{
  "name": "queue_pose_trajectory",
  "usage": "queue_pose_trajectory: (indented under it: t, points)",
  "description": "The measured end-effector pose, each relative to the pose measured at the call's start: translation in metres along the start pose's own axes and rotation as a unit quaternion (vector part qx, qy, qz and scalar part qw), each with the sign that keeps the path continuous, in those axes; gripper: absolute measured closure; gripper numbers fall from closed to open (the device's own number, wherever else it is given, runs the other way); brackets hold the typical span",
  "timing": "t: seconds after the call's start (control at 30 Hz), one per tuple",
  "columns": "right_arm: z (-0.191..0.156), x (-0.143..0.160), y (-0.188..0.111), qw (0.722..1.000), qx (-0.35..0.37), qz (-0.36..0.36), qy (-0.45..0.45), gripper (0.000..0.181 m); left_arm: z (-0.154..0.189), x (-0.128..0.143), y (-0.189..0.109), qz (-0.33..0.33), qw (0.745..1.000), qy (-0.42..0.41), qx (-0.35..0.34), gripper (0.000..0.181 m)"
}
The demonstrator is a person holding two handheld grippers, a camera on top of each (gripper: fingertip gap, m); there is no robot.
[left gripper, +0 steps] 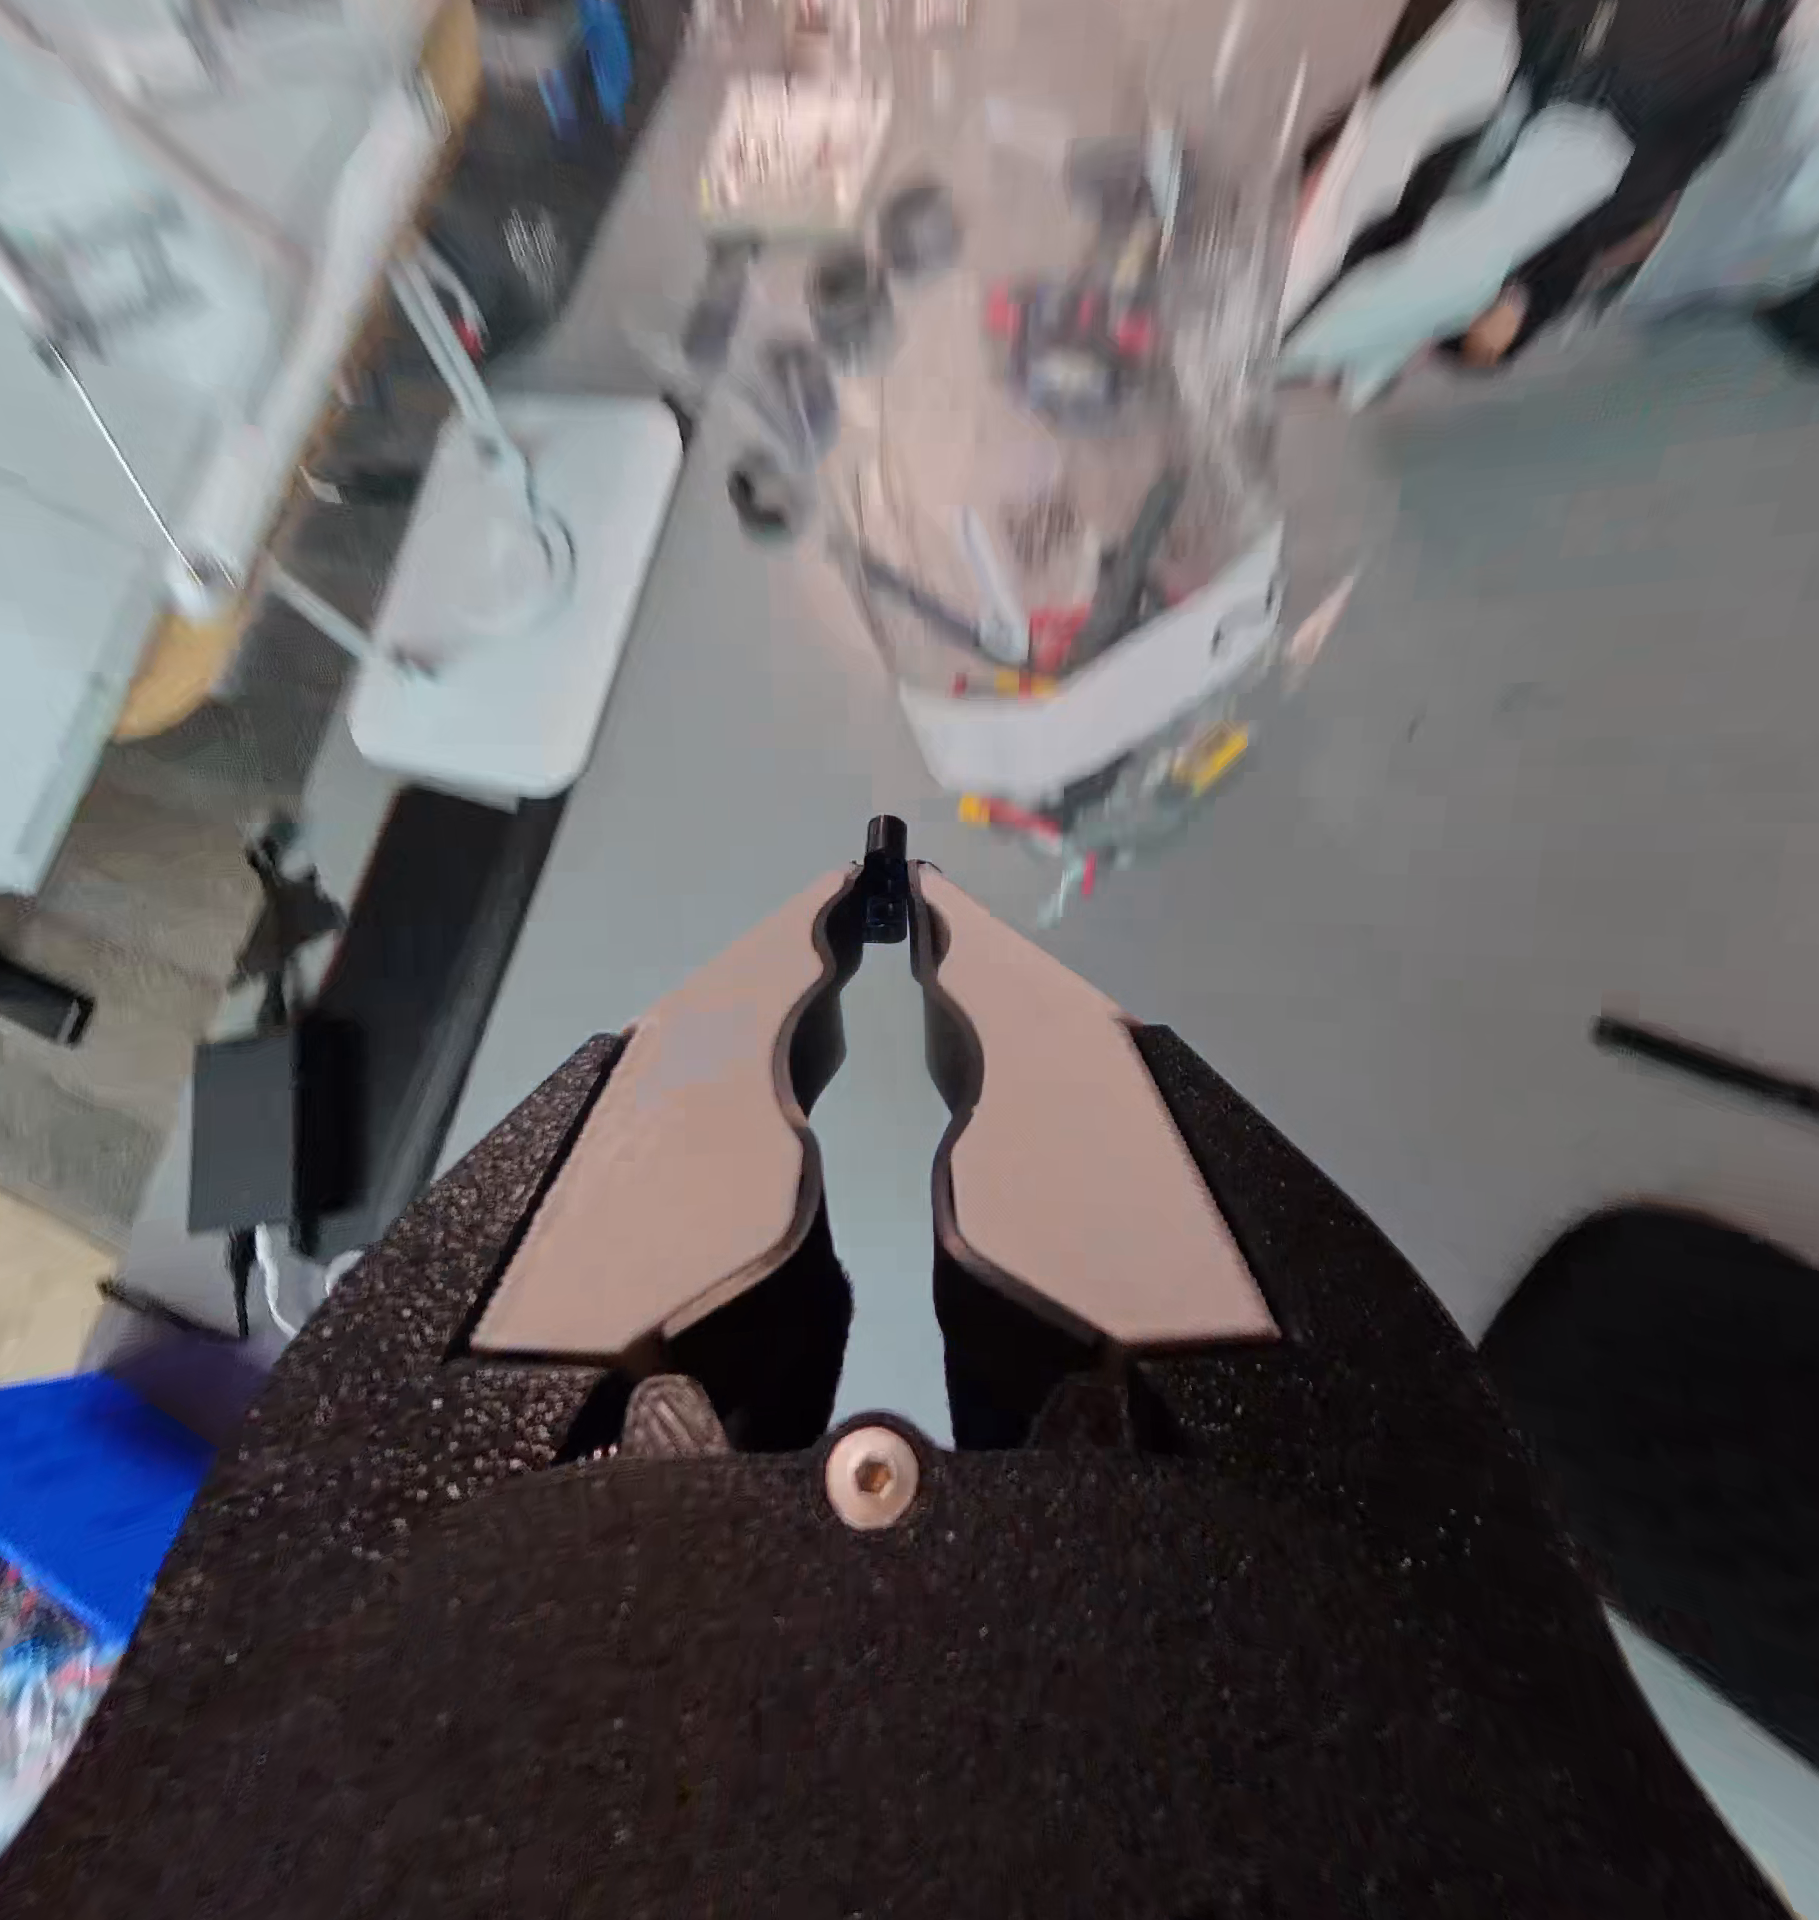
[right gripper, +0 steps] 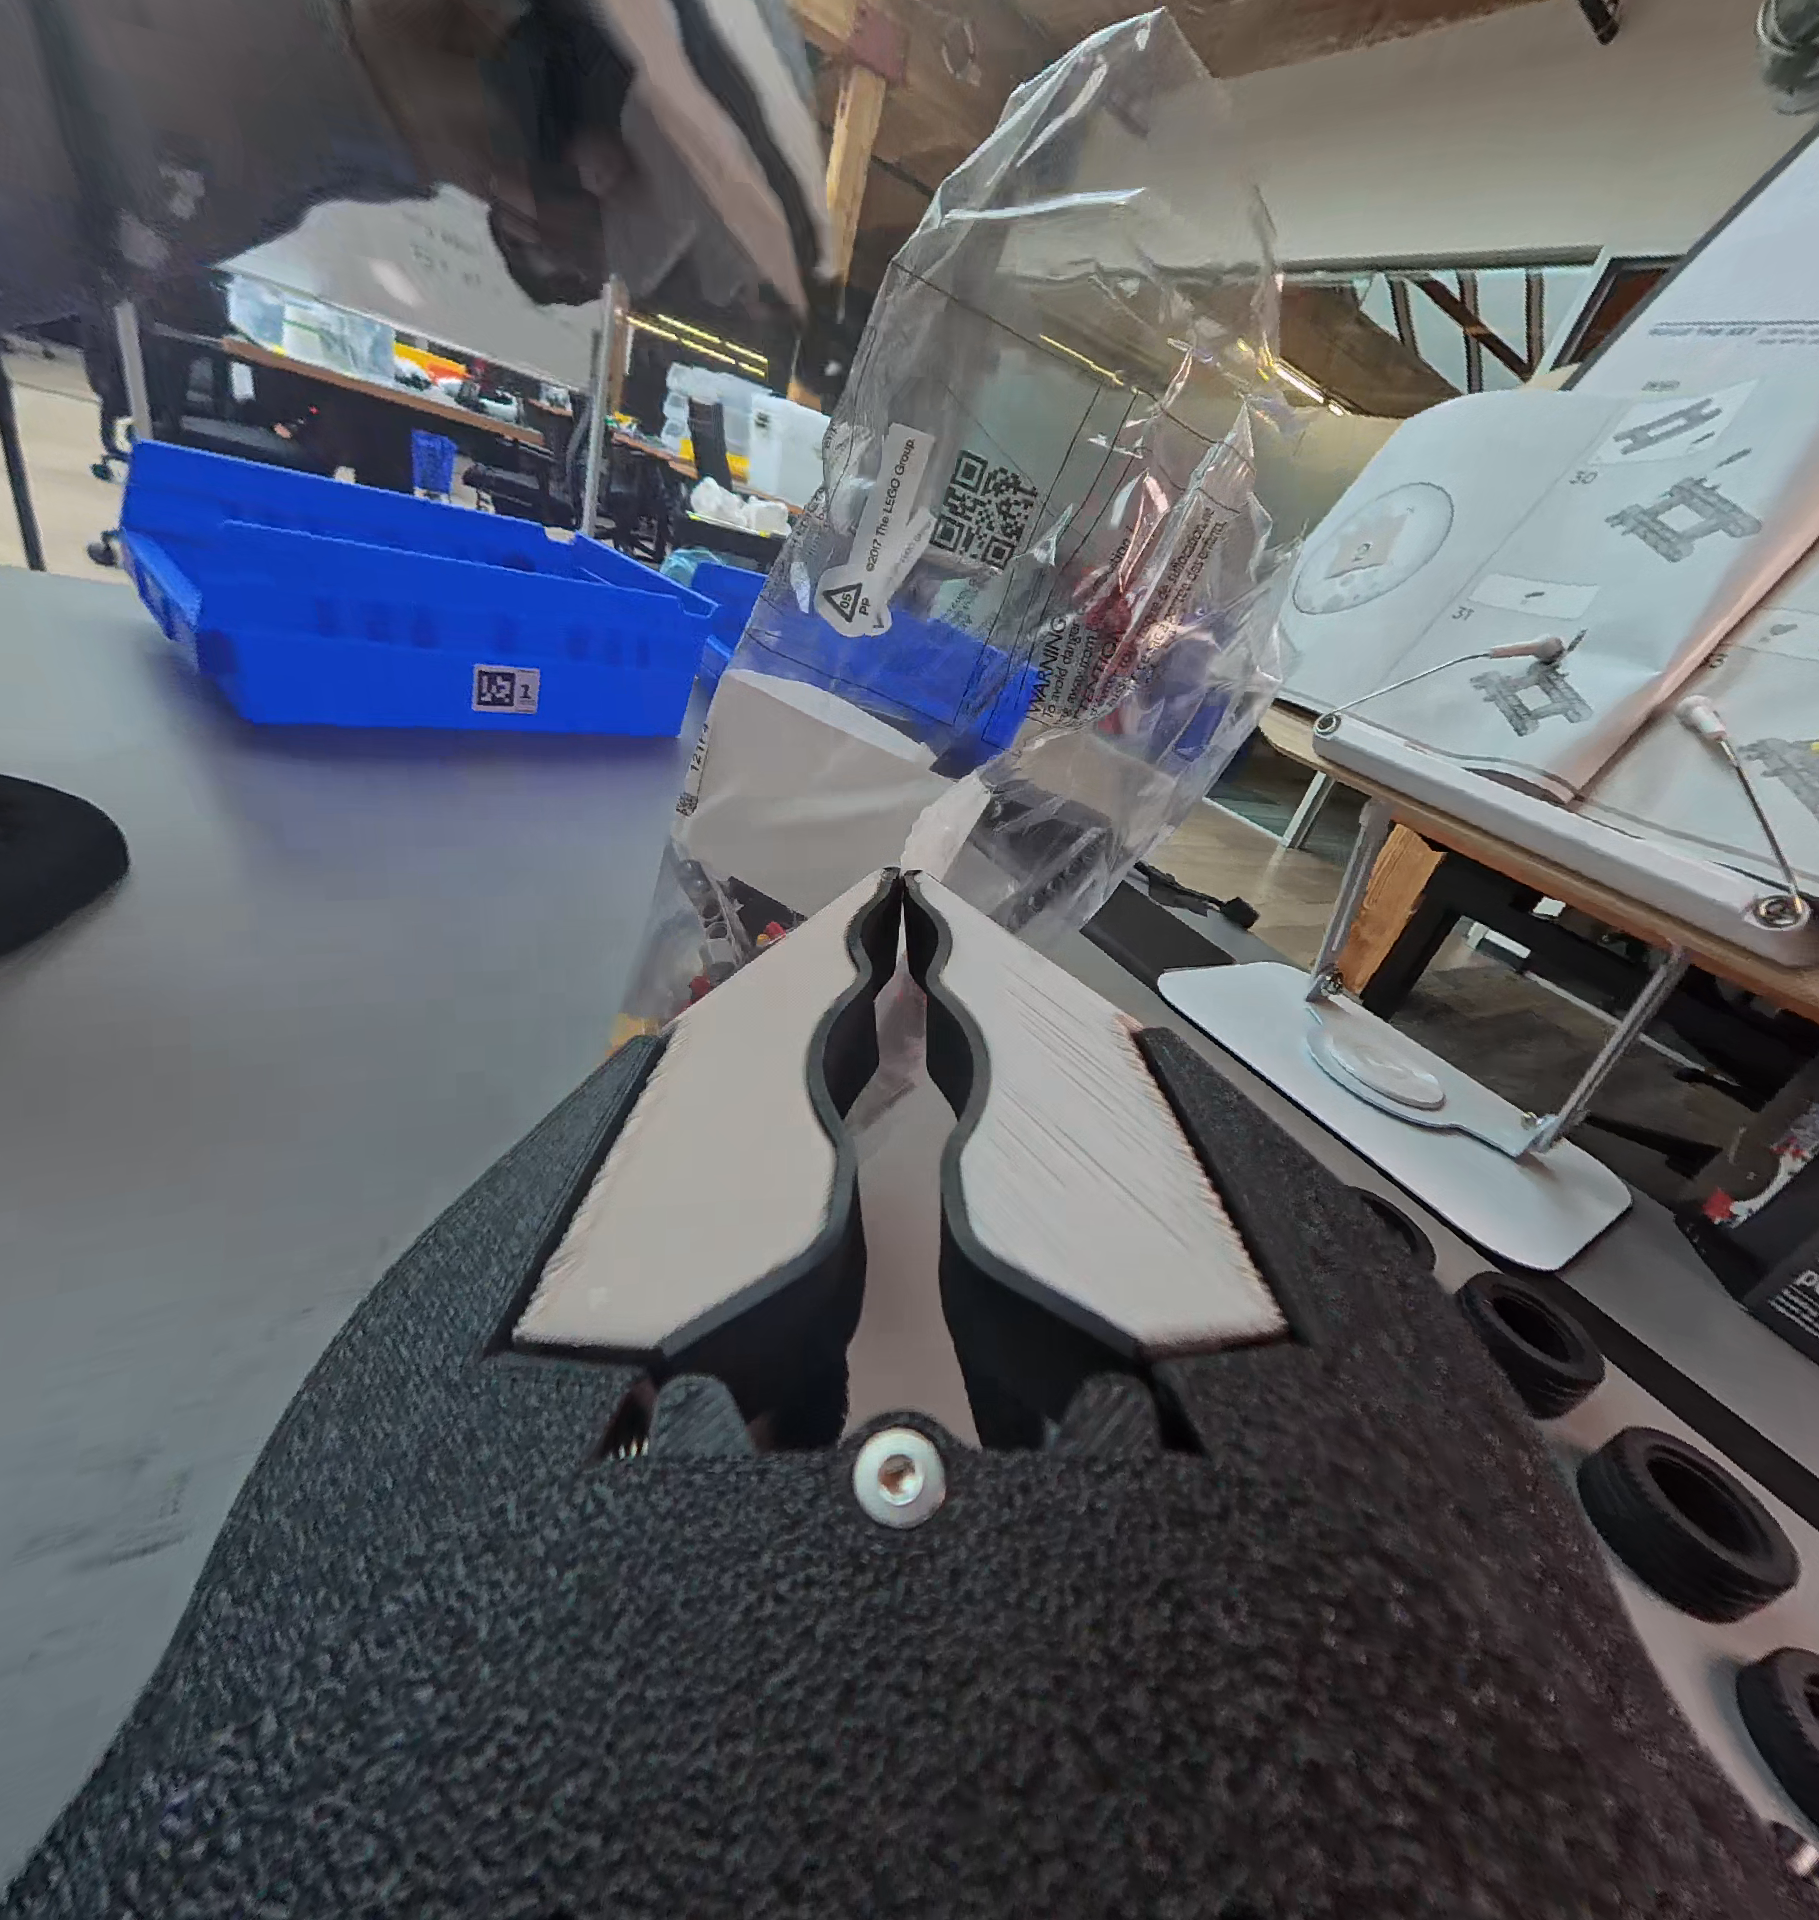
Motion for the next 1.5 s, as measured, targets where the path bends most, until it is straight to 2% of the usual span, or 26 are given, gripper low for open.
queue_pose_trajectory:
  t: [0.03,0.1,0.17,0.3,0.37,0.43,0.5,0.57,0.7,0.77,0.83,0.93,1.07,1.17,1.27,1.4,1.5]
  points:
    - [-0.005,-0.002,0.0,1.0,-0.008,0.004,-0.009,0.181,0.001,-0.03,-0.009,0.048,0.999,0.007,-0.006,0.174]
    - [-0.015,-0.006,0.001,0.999,-0.022,0.009,-0.029,0.181,0.005,-0.075,-0.015,0.096,0.995,0.021,-0.001,0.174]
    - [-0.024,-0.008,0.002,0.998,-0.031,0.01,-0.047,0.181,0.012,-0.098,-0.004,0.081,0.996,0.031,0.03,0.174]
    - [-0.033,-0.007,0.002,0.997,-0.04,0.004,-0.072,0.181,0.022,-0.101,0.034,-0.009,0.997,0.056,0.059,0.169]
    - [-0.034,-0.005,0.0,0.996,-0.042,-0.001,-0.084,0.181,0.028,-0.102,0.036,0.019,0.995,0.049,0.081,0.153]
    - [-0.035,-0.004,-0.001,0.995,-0.046,-0.003,-0.092,0.181,0.028,-0.103,0.025,0.099,0.989,0.021,0.112,0.137]
    - [-0.037,-0.005,-0.001,0.993,-0.053,-0.002,-0.105,0.181,0.019,-0.09,0.016,0.178,0.975,-0.02,0.135,0.133]
    - [-0.044,-0.008,-0.002,0.989,-0.066,0.0,-0.13,0.181,0.003,-0.058,0.023,0.212,0.962,-0.067,0.157,0.128]
    - [-0.066,-0.012,-0.006,0.976,-0.094,-0.004,-0.196,0.181,-0.017,0.021,0.072,0.224,0.918,-0.206,0.253,0.121]
    - [-0.074,-0.011,-0.008,0.971,-0.102,-0.008,-0.214,0.181,-0.009,0.044,0.093,0.243,0.892,-0.222,0.311,0.117]
    - [-0.078,-0.011,-0.01,0.97,-0.109,-0.008,-0.216,0.181,0.0,0.05,0.106,0.268,0.877,-0.208,0.342,0.115]
    - [-0.079,-0.011,-0.012,0.97,-0.113,-0.009,-0.217,0.181,0.013,0.044,0.112,0.287,0.857,-0.175,0.391,0.118]
    - [-0.073,-0.01,-0.015,0.971,-0.107,-0.014,-0.215,0.181,0.028,0.038,0.119,0.266,0.84,-0.142,0.452,0.14]
    - [-0.065,-0.008,-0.018,0.972,-0.098,-0.02,-0.213,0.181,0.037,0.037,0.123,0.244,0.85,-0.12,0.45,0.156]
    - [-0.056,-0.007,-0.02,0.973,-0.088,-0.026,-0.213,0.181,0.04,0.038,0.118,0.247,0.866,-0.113,0.42,0.171]
    - [-0.029,-0.001,-0.023,0.978,-0.05,-0.043,-0.196,0.181,0.034,0.049,0.104,0.269,0.89,-0.143,0.339,0.181]
    - [0.009,0.011,-0.024,0.99,0.003,-0.076,-0.118,0.179,0.035,0.056,0.096,0.285,0.906,-0.172,0.26,0.181]
Point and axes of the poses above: each gripper's, where its closed fingertips meet, y out along the fingers, x out of its underside, z = x × y across the jaws, the point moved 5 cm from there along -y, back along the fingers, and after that the axes turned 6 degrees about -z, right-handed, at the moved point
